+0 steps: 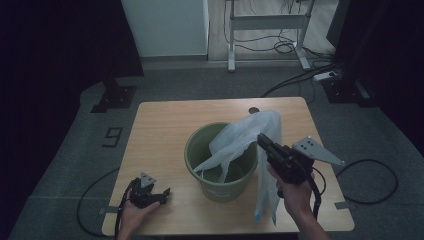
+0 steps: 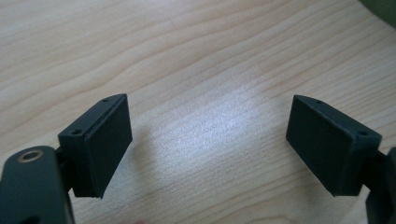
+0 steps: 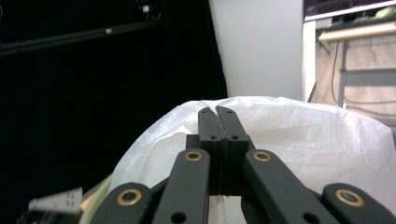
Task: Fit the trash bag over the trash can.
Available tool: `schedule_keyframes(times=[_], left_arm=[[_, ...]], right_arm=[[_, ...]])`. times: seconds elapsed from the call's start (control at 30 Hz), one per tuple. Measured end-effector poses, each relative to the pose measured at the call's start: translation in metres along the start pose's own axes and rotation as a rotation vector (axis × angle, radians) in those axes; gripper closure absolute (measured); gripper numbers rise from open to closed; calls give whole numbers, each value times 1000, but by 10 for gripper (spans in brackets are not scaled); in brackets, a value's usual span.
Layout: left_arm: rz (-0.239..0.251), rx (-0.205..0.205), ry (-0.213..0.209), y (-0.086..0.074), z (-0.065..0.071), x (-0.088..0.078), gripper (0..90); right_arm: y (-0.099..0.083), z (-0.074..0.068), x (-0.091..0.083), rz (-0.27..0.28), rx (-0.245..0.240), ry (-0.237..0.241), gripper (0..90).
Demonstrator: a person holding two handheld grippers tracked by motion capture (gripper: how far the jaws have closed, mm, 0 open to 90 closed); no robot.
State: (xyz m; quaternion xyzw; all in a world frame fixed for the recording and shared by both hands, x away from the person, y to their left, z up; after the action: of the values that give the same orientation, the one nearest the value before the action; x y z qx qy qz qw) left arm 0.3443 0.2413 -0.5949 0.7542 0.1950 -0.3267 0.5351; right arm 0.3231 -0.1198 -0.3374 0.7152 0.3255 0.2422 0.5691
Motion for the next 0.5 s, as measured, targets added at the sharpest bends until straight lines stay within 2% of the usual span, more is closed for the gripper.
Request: schedule_keyframes(times=[0.27,0.37,0.5], left_arm=[[98,-68,-12,22,-3,-25,146],[103,-63,-15,24,-1,-26,146],[83,-49,-11,20,1,-21,146]], right_arm=[[-42,-3,12,-71,37,36,889],[-61,-8,18,-108,47,54,888],[-76,-10,21,-122,55,69,886]])
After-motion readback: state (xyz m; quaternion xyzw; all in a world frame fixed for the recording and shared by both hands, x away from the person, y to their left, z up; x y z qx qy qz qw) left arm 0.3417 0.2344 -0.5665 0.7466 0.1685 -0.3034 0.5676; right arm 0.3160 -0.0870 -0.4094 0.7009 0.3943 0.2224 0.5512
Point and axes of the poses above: each handheld gripper's, and its own axes: x roughly forward along the jaws, y roughly out of its top, z roughly to its right, the point moved 8 cm from there along x, roughly forward along the jaws, and after that the axes turned 14 degrees about y, right-handed, at the moved point
